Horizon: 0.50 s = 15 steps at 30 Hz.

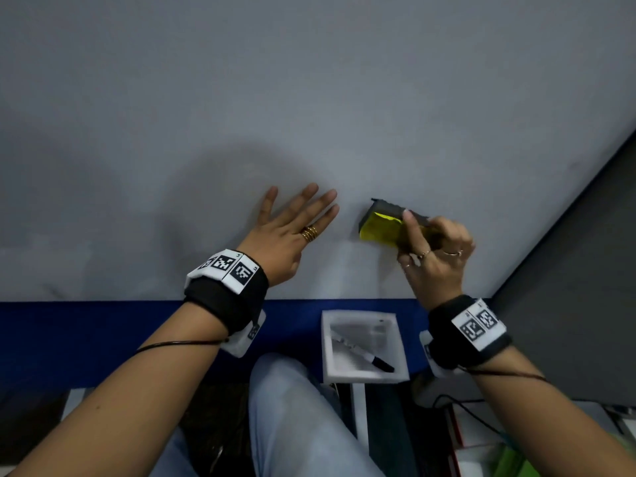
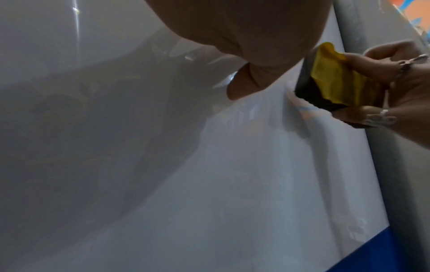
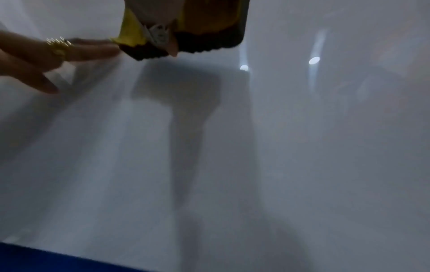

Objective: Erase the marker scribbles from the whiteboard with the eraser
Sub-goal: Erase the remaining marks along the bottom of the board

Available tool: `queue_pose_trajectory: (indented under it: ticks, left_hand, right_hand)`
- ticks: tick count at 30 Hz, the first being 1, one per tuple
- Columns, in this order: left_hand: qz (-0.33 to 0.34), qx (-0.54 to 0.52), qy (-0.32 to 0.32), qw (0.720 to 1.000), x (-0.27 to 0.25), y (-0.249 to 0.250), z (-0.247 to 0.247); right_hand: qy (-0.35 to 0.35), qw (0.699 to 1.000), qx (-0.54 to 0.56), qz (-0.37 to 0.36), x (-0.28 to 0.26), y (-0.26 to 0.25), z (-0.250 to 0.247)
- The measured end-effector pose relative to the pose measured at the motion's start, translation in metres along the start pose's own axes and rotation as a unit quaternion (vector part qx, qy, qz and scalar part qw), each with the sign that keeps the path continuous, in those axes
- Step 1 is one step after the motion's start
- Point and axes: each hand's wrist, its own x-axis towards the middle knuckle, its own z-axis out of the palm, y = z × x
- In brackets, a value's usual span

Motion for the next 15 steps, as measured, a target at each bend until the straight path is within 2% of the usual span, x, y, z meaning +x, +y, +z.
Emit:
queue_pose_trajectory:
  ticks: [3, 8, 13, 15]
  left_hand:
    - [0.002, 0.005, 0.007, 1.000, 0.000, 0.001, 0.004]
    - [-0.001, 0.021, 0.010, 1.000, 0.002, 0.001, 0.010]
    - [-0.006, 0.028, 0.014, 1.000, 0.003, 0.001, 0.012]
    - [-0.007, 0.034, 0.014, 0.999, 0.002, 0.003, 0.012]
  right_hand:
    - [0.001, 0.999, 0.023, -0.027, -0.008, -0.006, 0.033]
    - [-0.116, 0.976, 0.050, -0.178, -0.050, -0.023, 0.054]
    - [-0.218, 0.947, 0.067, -0.225, -0.064, -0.016, 0.049]
    - [-0.296, 0.929, 0.094, -0.203, -0.064, -0.012, 0.040]
